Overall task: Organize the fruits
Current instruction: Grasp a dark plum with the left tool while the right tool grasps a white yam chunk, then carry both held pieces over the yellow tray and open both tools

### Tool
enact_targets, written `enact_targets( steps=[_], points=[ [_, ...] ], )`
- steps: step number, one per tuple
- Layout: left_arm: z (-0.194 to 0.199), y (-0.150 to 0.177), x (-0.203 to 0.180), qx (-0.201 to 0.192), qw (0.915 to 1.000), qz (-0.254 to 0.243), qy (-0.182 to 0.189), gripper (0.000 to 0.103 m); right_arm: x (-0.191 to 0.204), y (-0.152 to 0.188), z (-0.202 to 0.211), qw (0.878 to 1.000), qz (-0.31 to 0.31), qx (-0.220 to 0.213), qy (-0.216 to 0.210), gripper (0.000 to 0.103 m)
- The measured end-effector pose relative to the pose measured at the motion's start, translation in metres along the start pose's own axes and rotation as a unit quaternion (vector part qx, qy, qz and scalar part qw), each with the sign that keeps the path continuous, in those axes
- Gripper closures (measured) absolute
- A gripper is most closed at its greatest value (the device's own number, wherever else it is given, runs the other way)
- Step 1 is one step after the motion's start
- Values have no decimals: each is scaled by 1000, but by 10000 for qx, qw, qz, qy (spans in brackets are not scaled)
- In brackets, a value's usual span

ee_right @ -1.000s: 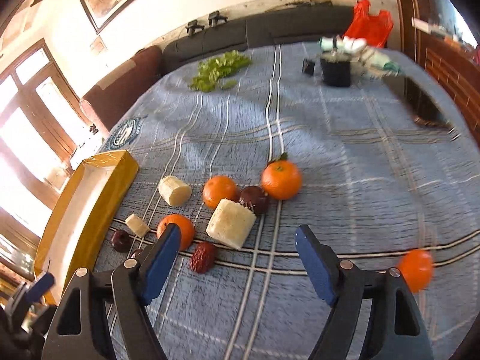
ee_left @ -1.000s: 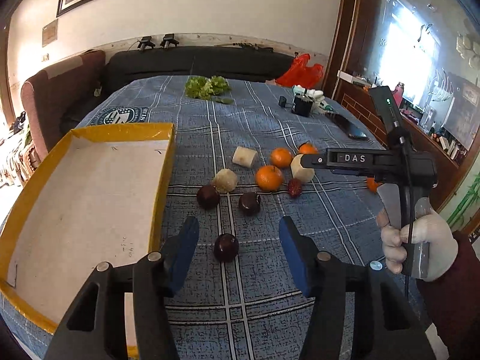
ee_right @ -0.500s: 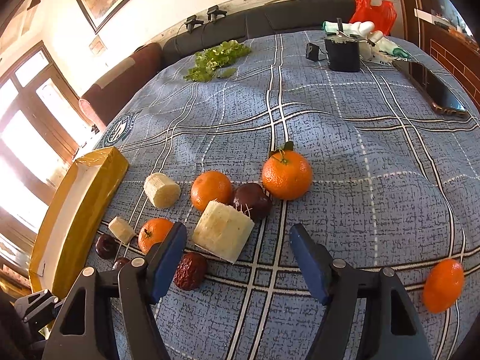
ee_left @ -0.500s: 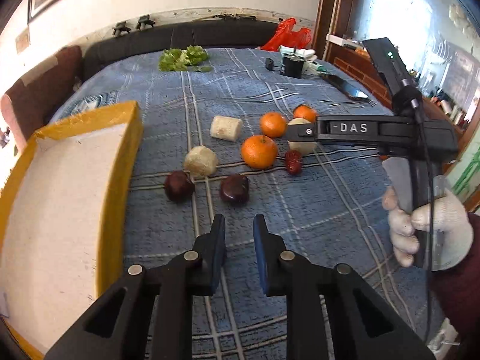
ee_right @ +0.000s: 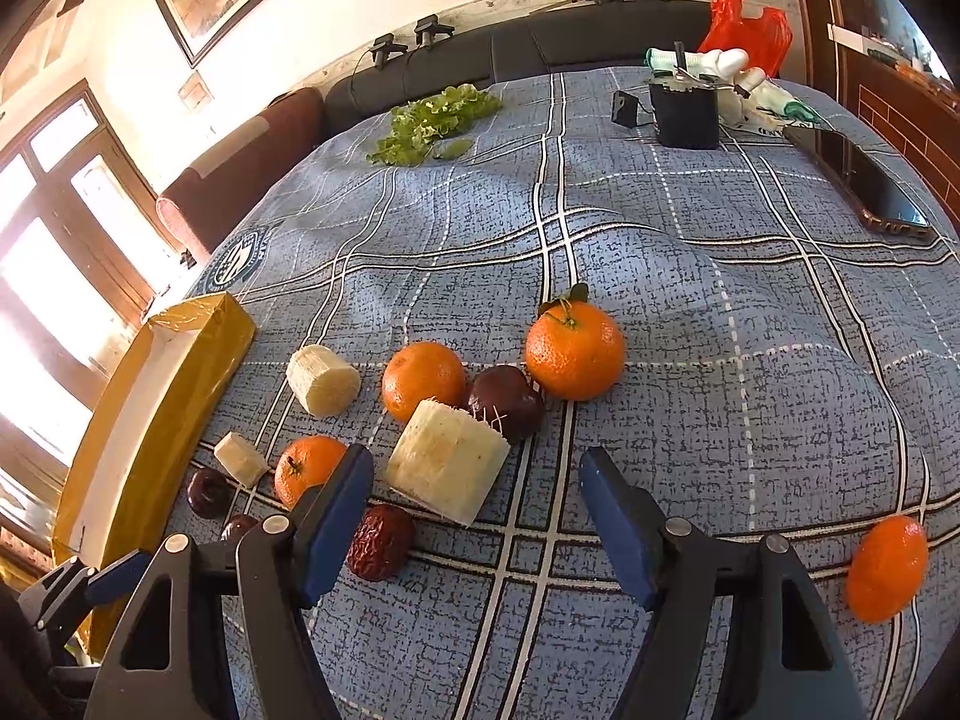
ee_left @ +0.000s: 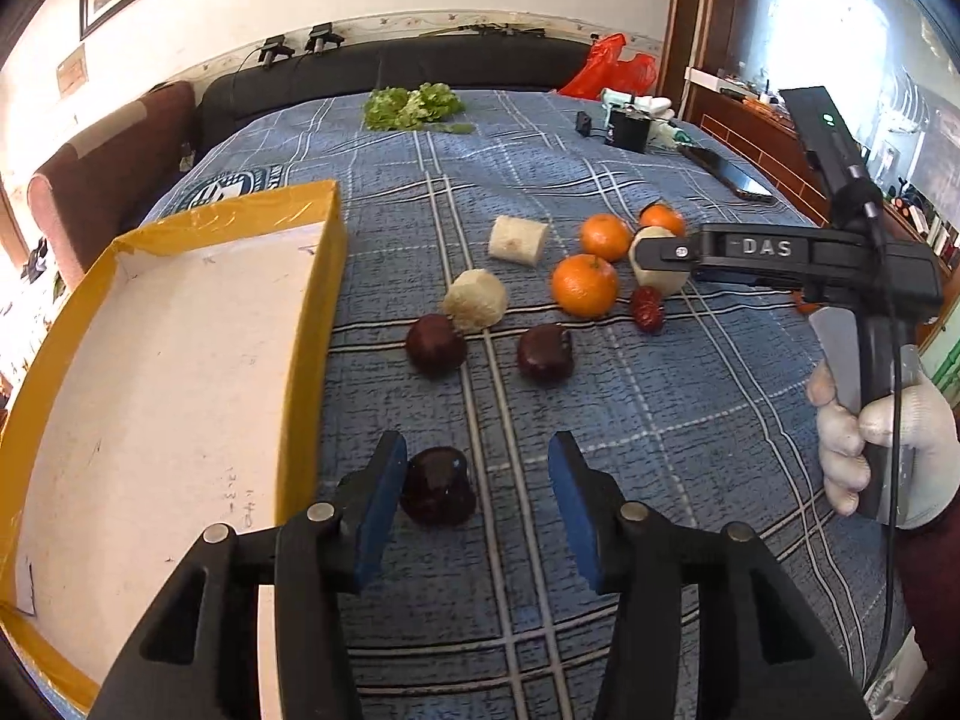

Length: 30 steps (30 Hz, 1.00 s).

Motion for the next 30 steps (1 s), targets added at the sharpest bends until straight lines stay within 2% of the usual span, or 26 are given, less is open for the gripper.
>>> enact_targets(
  steps=[3,4,6,7,10,13,20,22,25,26,27,30],
  points=[
    [-4,-1,0,81,9998,-14,-206,58,-4,1,1,9999,-53,-1,-97,36],
    [-7,-1,-2,121,9991,-55,-399,62,-4,1,1,9998,-66,5,-178,40],
    [-10,-1,-4,141,9967,-112,-795,79,-5,1,2,9994,-81,21,-328,47],
    [-9,-1,-4,121,9963,-95,-841,81,-5,2,3,9993,-79,17,-375,51],
    [-6,0,4,129,9974,75,-707,81,-2,4,6,9990,-36,-25,-443,61],
    [1,4,8,61,9979,208,-602,82,-1,6,8,9990,-14,-38,-441,62],
    [21,15,7,-139,9988,214,-427,82,-7,5,12,9960,-222,-55,-858,61],
    [28,18,6,-242,9988,204,-377,82,-4,6,11,9964,-199,-63,-824,56],
    [39,24,6,-395,9985,194,-330,82,3,7,7,9973,-38,-2,-739,56],
    [41,26,7,-420,9984,225,-314,82,5,7,6,9975,12,7,-704,58],
    [43,27,8,-429,9984,257,-274,82,7,7,7,9977,32,-19,-677,67],
    [50,29,14,-483,9978,427,-134,82,7,7,16,9978,33,-153,-649,68]
  ],
)
Point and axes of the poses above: each gripper's, at about its wrist camera, not at the fingertips, and z roughly against the way its jaws point, x to its left, y to its underside, the point moved 3 cm from there along -z, roughly the way its jaws point, and after that the axes turned 14 degrees about x, right-handed, at the moved point
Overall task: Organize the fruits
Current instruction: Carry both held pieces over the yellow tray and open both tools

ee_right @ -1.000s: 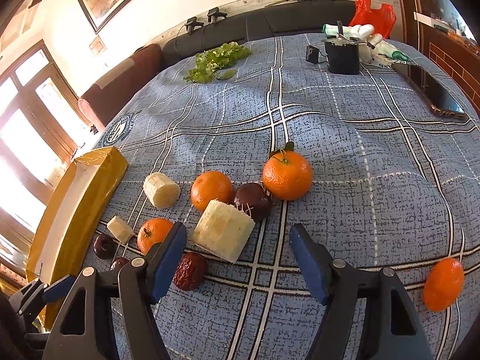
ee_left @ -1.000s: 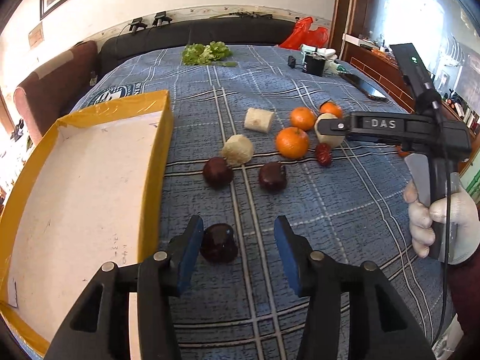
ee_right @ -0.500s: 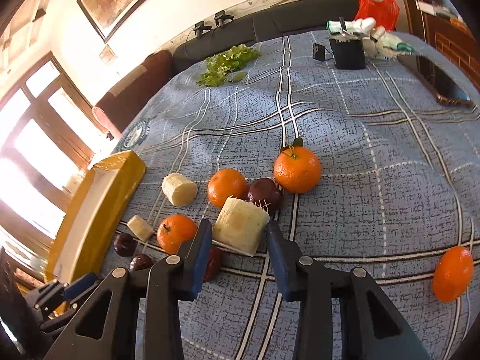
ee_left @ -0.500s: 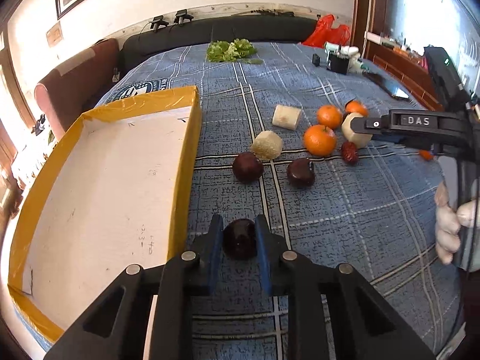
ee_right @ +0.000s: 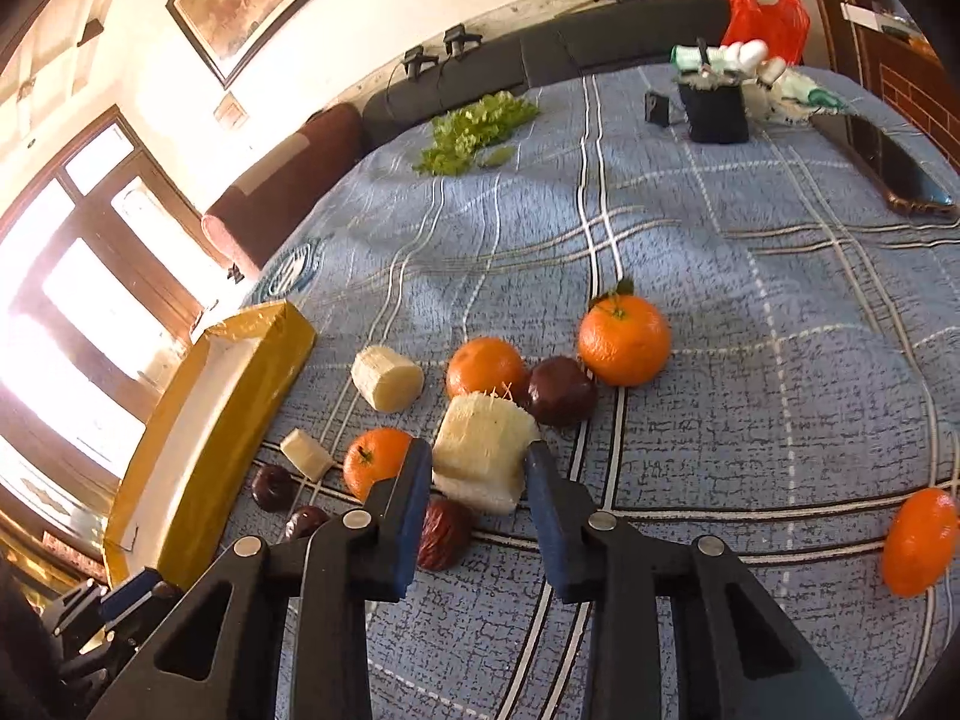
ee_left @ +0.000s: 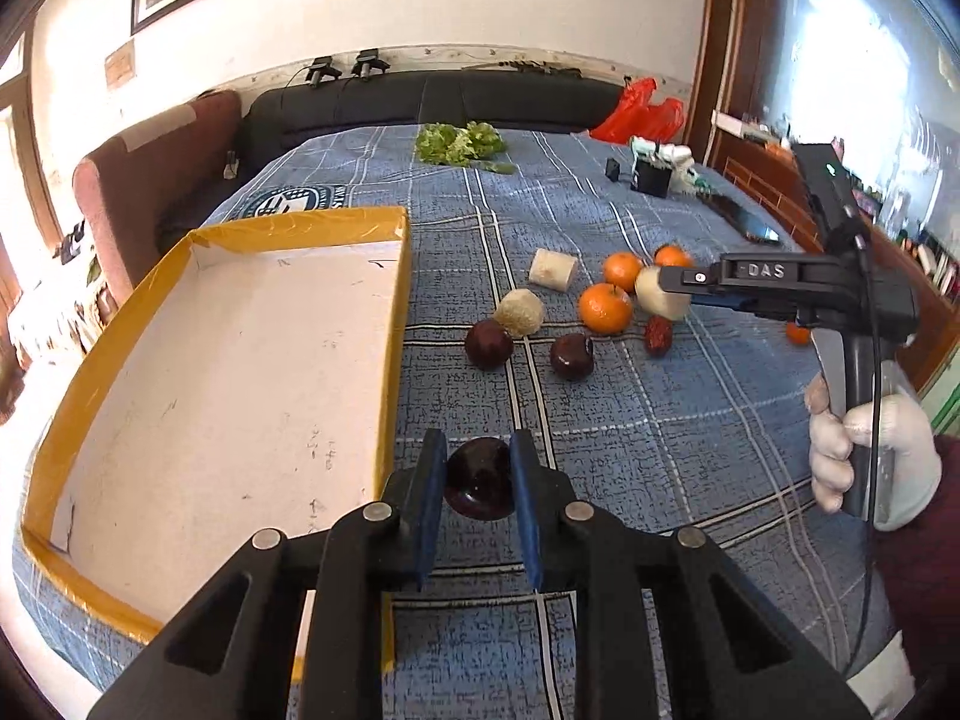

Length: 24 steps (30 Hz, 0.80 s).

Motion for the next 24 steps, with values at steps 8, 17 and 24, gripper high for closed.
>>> enact_targets(
  steps=[8,17,24],
  points=[
    [17,-1,23,-128,9985,336,407,82,11,2,25,9997,112,-204,28,87],
    [14,3,15,-120,9977,214,637,82,-3,5,7,9996,-182,11,233,34],
    [20,0,19,-223,9971,316,659,82,12,9,-14,9975,241,242,623,63]
  ],
)
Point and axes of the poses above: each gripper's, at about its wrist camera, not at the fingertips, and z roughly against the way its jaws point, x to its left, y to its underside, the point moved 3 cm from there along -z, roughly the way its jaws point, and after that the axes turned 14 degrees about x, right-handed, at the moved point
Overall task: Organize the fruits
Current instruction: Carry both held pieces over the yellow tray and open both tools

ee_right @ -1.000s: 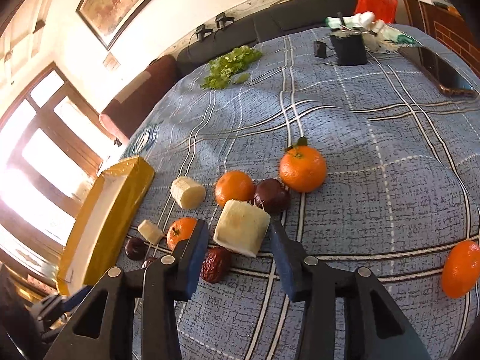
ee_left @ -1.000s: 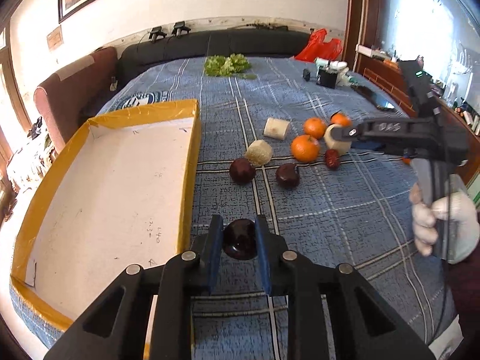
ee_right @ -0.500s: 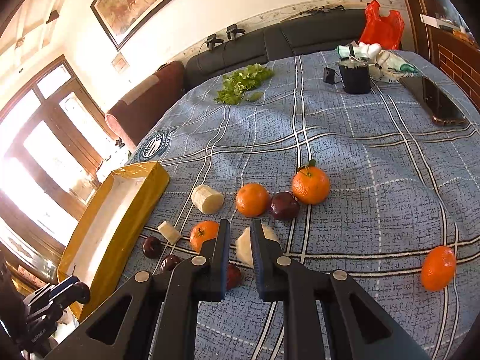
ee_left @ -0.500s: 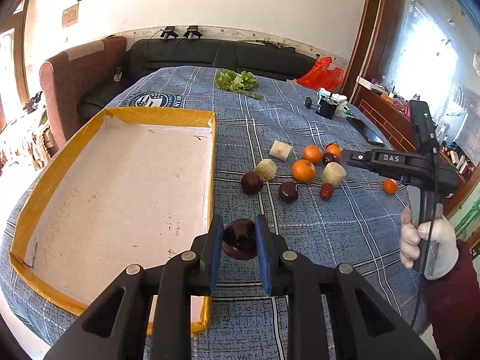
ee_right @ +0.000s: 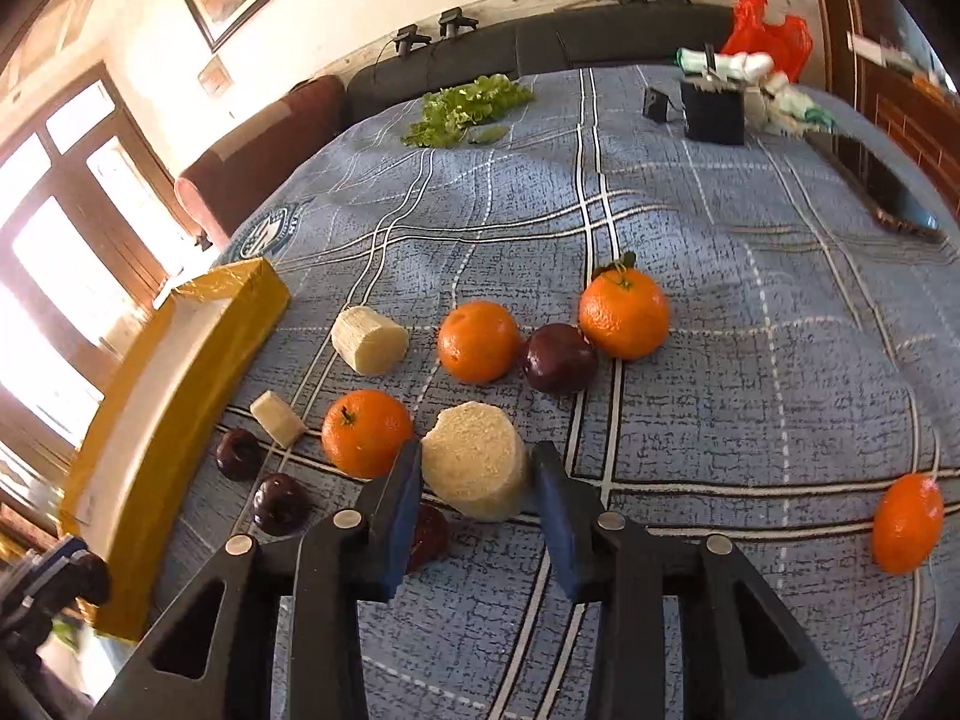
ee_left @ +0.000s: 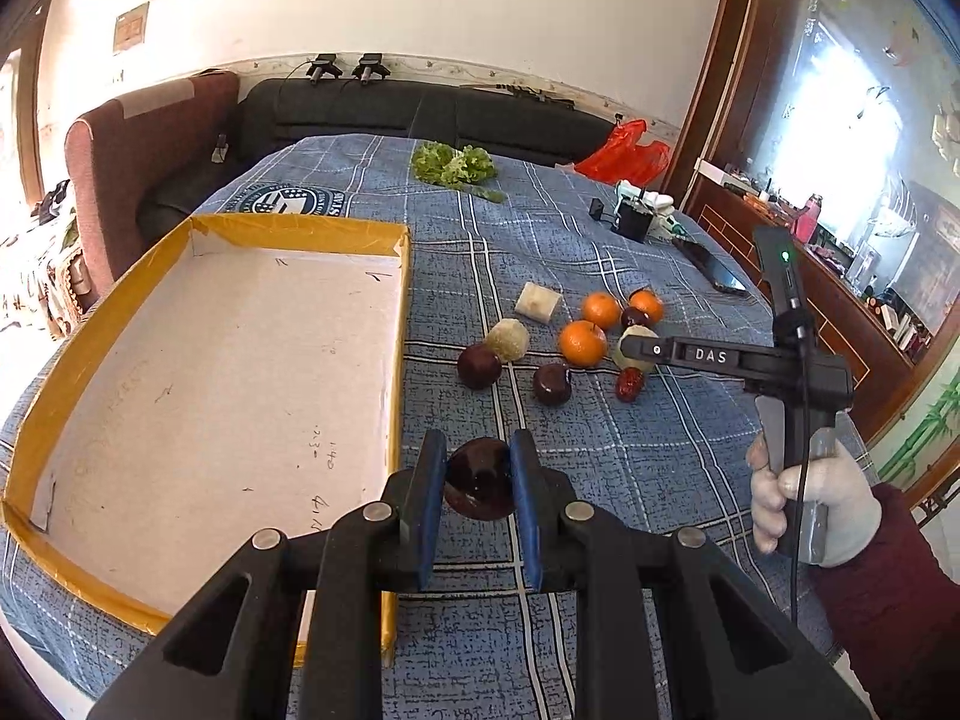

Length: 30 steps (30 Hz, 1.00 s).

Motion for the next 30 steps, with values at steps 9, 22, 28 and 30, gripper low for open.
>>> enact_targets(
  steps=[9,22,28,30],
  points=[
    [41,-1,58,-390,9964,511,-547,82,52,1,51,9977,299,-410,-456,63],
    [52,33,161,-533,9823,1413,-1110,82,258,57,-29,9604,2108,1016,-1511,62],
    [54,43,184,-588,9766,1727,-1135,82,279,69,-48,9548,2352,1189,-1376,61],
    [56,45,186,-638,9755,1768,-1142,80,279,74,-47,9551,2399,1150,-1306,61]
  ],
)
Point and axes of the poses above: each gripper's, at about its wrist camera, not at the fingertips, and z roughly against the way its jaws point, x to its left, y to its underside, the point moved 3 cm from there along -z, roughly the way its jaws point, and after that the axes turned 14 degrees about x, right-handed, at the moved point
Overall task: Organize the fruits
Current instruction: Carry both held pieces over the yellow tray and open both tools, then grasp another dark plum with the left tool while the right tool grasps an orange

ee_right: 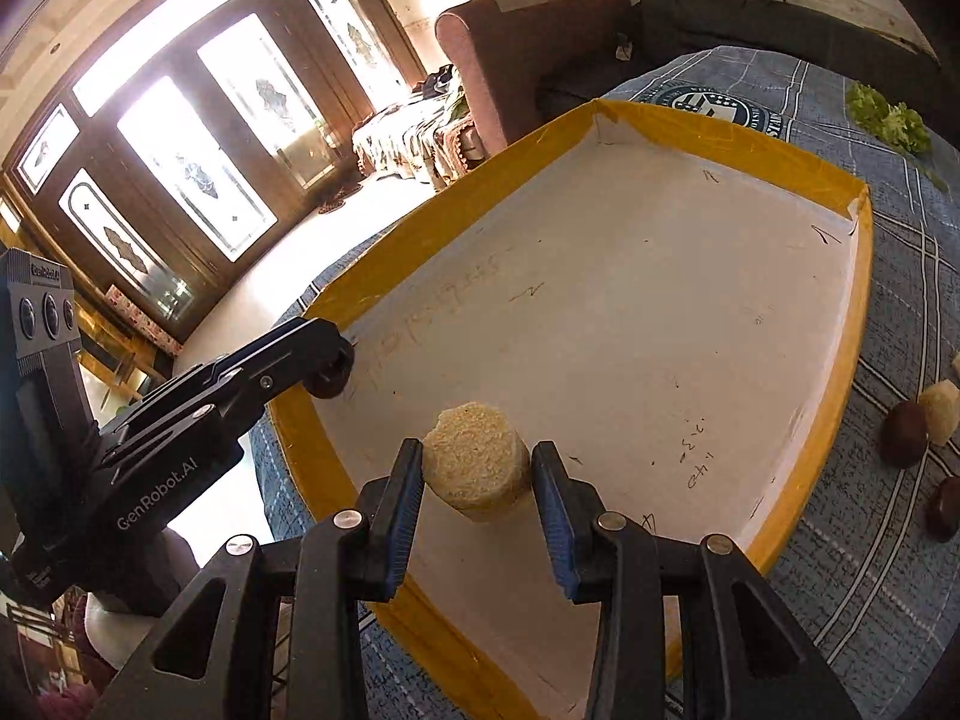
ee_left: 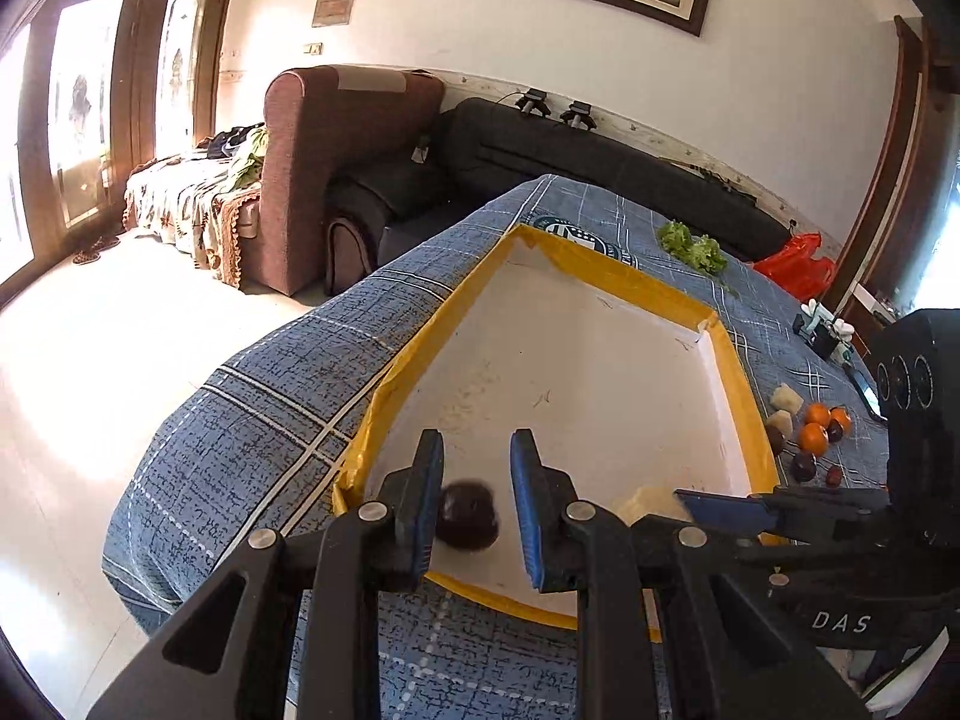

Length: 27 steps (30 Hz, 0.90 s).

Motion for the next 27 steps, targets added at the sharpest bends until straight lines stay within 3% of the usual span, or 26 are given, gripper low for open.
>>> enact_targets(
  steps=[1,3,5,12,15,17,19,21,25,27],
  points=[
    [2,1,-2,-28,10000,5,5,79,-2,-4,0,10000,9,-27,48,61],
    [6,2,-3,-85,10000,3,19,60,0,-8,1,9999,39,-83,140,61],
    [10,2,-6,-135,9999,24,29,48,-2,-8,5,9999,-3,-128,99,57],
    [38,-2,-18,-314,9993,142,118,31,-13,0,67,9956,-162,-901,205,41],
    [51,-3,-33,-410,9989,53,220,26,-30,9,110,9883,-235,-1373,616,35],
    [56,-4,-46,-419,9984,-39,374,24,-44,19,140,9800,-297,-1705,983,23],
    [60,-4,-63,-405,9975,-175,555,23,-65,33,171,9681,-455,-2058,1352,0],
    [61,-3,-83,-357,9961,-352,730,22,-93,47,196,9594,-728,-2267,1514,0],
    [55,4,-132,-185,9913,-882,963,22,-167,88,226,9480,-1687,-2179,1593,0],
    [46,9,-156,-30,9876,-1153,1067,22,-206,114,237,9366,-2156,-2175,1704,0]
  ],
)
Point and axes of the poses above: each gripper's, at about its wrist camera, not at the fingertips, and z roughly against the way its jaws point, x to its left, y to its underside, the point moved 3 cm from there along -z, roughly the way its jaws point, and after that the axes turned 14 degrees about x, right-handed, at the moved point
